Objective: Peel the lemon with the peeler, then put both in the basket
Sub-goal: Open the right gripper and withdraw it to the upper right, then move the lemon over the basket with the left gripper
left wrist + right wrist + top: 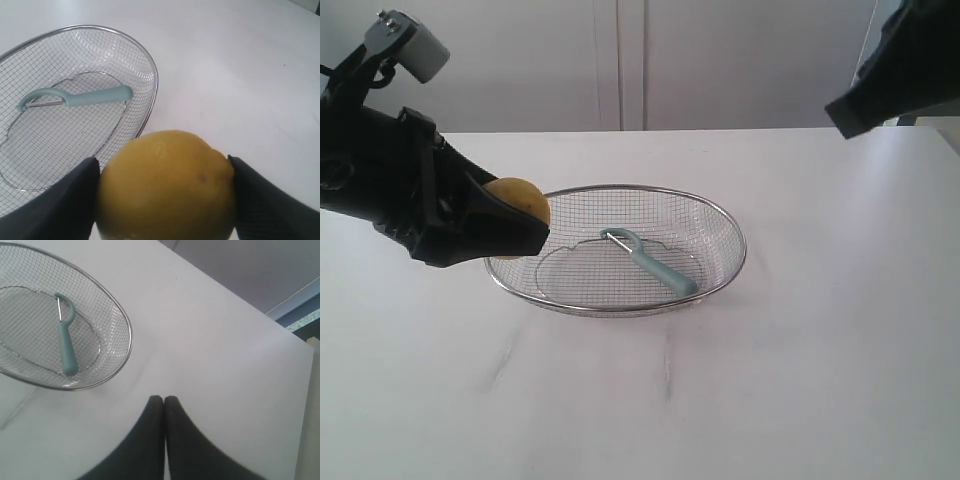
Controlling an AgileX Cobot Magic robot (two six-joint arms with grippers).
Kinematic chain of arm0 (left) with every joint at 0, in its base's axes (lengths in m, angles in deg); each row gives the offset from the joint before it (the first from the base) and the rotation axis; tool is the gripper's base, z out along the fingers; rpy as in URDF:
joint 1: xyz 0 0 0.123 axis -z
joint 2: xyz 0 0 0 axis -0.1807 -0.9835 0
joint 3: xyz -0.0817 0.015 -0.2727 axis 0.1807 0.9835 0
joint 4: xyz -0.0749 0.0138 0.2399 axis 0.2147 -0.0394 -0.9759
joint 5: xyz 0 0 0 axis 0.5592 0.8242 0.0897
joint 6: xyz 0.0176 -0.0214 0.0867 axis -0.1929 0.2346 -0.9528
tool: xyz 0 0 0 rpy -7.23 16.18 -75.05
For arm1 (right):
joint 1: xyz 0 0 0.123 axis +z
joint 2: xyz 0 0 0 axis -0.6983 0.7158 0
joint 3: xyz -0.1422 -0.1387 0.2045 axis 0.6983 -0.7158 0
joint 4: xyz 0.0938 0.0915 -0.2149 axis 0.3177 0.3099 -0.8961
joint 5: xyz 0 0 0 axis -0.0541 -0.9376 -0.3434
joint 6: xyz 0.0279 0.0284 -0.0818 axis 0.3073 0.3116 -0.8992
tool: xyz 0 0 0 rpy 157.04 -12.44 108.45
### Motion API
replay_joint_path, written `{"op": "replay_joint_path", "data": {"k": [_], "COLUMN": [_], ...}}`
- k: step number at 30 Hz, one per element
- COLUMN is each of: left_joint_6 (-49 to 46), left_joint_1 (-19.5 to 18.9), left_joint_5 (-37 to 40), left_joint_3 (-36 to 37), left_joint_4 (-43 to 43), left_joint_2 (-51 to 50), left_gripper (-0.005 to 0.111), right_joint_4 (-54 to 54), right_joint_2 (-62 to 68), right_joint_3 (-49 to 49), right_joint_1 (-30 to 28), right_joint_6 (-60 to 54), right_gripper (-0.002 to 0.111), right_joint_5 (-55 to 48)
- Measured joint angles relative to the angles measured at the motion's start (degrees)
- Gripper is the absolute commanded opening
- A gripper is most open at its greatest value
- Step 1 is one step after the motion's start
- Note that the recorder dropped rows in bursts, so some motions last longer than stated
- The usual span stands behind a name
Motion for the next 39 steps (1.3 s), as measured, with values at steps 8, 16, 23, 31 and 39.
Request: {"op": "replay_joint_path", "data": {"k": [8, 16, 23, 31, 39], "left_joint_6": [0.0, -1.22, -1.22, 1.19, 25.02], "left_joint_1": [0.0, 0.0, 0.0, 0.0, 0.53], "left_joint_5": [0.0, -8.88, -16.99, -10.76, 6.58], "left_joint_3": [0.0, 0.03, -4.66, -20.58, -41.95], "left_joint_4": [0.0, -1.07, 0.0, -2.71, -33.61], "left_joint_2": [0.0, 0.0, -3.59, -15.94, -33.2], "left_gripper": [0.0, 0.0, 0.0, 0.0, 0.0], "right_joint_4": [-0.1, -0.47, -0.61, -0.86, -0.89], "right_joint_2": [-4.05, -8.72, -12.82, -14.97, -15.11], "right_joint_3": [-7.8, -11.72, -13.43, -13.43, -13.43], "right_joint_1": [0.0, 0.0, 0.0, 0.0, 0.0], "right_joint_6": [1.93, 3.16, 4.22, 5.13, 5.98], "right_gripper": [0.0, 0.0, 0.0, 0.0, 0.0], "right_joint_5": [0.52, 2.84, 4.68, 6.26, 6.67]}}
